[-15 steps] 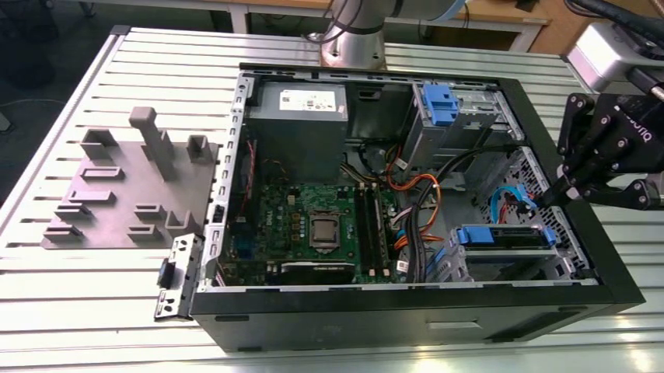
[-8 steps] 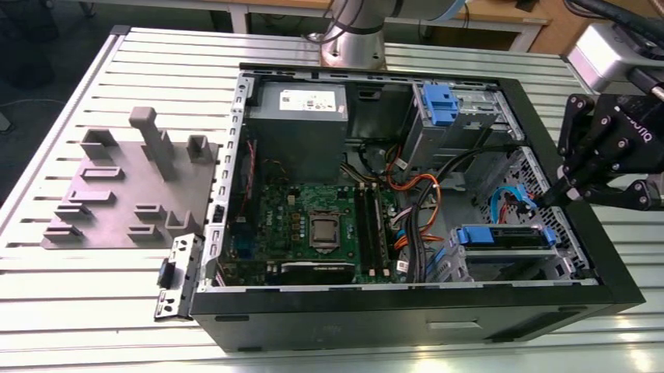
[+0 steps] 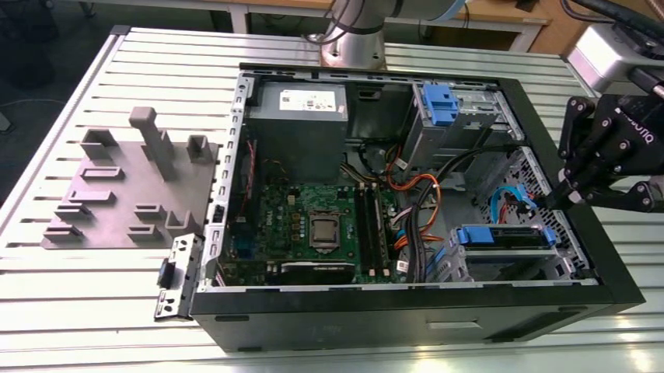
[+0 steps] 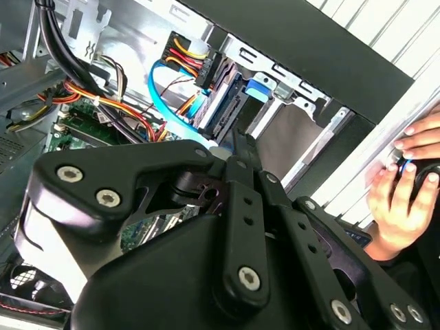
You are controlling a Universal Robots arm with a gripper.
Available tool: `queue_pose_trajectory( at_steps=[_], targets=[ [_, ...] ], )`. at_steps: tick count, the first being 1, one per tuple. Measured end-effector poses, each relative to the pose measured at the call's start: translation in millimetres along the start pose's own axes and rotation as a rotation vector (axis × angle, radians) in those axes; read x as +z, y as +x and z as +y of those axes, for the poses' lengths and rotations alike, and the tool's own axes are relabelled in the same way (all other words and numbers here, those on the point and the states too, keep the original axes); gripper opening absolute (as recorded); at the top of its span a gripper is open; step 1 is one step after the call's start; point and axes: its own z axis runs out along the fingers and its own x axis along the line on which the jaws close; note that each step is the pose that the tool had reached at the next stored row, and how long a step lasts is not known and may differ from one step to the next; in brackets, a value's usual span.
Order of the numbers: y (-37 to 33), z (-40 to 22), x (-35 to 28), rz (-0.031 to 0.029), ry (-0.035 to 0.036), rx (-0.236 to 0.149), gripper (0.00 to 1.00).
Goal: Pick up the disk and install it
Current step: 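Insert the first disk wire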
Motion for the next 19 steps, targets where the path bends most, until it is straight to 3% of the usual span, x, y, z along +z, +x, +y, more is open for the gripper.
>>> queue_pose_trajectory(
  at_steps=[4,6,8,10,11,19],
  targets=[
    [-0.5,-2.9,1.9,0.0001,-0.0009,0.0,0.11],
    [-1.9,-5.5,3.9,0.0001,-0.0018,0.0,0.17],
    [-4.8,-7.6,6.4,0.0,-0.0022,0.0,0.29],
    [-9.2,-9.2,9.0,0.0003,-0.0023,0.0,0.29],
    [-11.4,-9.8,10.4,0.0001,-0.0023,0.0,0.36],
    [-27.2,-13.4,20.1,0.0014,-0.0023,0.0,0.36]
  ],
)
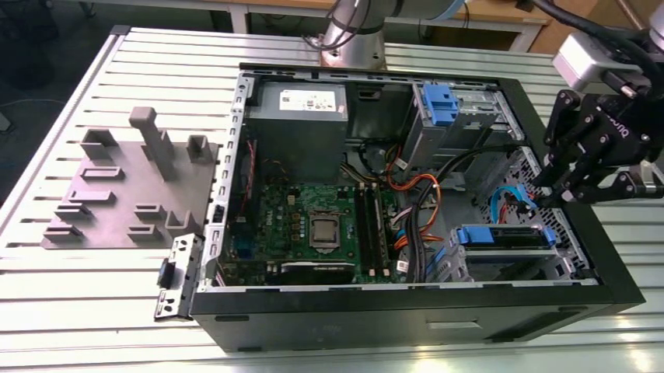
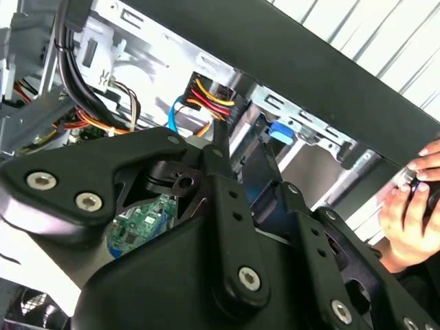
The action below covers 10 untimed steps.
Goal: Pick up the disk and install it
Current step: 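Insert the first disk wire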
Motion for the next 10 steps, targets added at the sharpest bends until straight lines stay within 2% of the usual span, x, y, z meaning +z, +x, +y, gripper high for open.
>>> queue_pose_trajectory(
  at_steps=[5,10],
  targets=[
    [-4.2,-1.2,5.5,0.0,0.0,0.0,0.36],
    [-4.3,-1.3,6.6,0.0003,0.0,0.0,0.36]
  ],
)
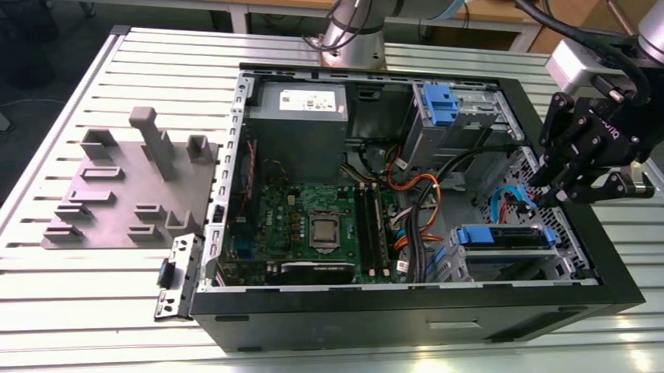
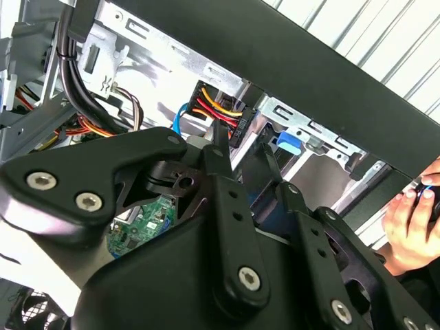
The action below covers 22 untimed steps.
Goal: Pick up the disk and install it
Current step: 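Insert the first disk wire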
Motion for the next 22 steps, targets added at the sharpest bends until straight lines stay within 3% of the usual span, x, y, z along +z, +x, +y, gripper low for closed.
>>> queue_pose_trajectory(
  at_steps=[7,15,19,21,22],
  targets=[
    [0.0,-0.1,0.1,-0.0001,0.0,0.0,0.36],
    [-0.1,-4.4,2.9,0.0027,0.0001,0.0,0.36],
    [-0.3,-4.9,5.5,0.0151,0.0002,-0.001,0.36],
    [-0.3,-5.7,5.7,0.0161,0.0002,-0.001,0.34],
    [-0.3,-6.1,5.9,0.0161,0.0002,-0.001,0.28]
  ],
)
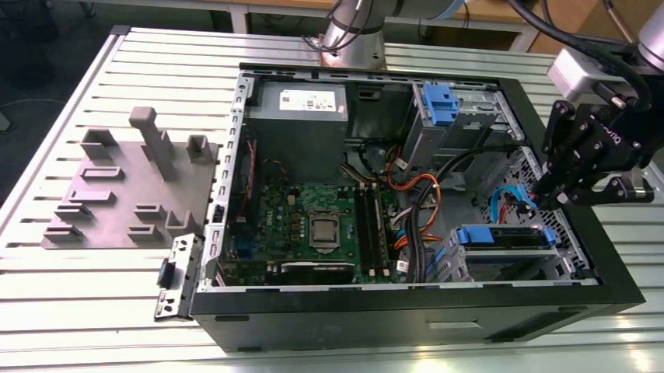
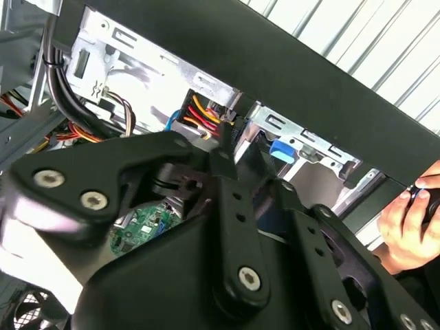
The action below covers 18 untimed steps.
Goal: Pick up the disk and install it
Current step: 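Insert the first disk wire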
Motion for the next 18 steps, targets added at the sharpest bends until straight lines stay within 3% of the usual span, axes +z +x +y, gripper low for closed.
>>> queue_pose_trajectory(
  at_steps=[2,3,10,12,13,16,18],
  targets=[
    [0.0,-0.2,0.1,0.0001,0.0,0.0,0.28],
    [0.0,-0.3,0.2,0.0001,0.0,0.0,0.21],
    [0.0,-1.0,0.6,0.0004,-0.0009,0.0,0.21],
    [0.0,-2.5,0.5,0.0004,-0.0041,0.0,0.23],
    [-0.2,-3.9,0.4,0.0005,-0.0075,0.0,0.29],
    [-0.6,-7.1,0.4,0.0006,-0.0163,0.0,0.29],
    [-0.7,-7.6,0.6,0.0006,-0.0174,0.0,0.27]
  ],
)
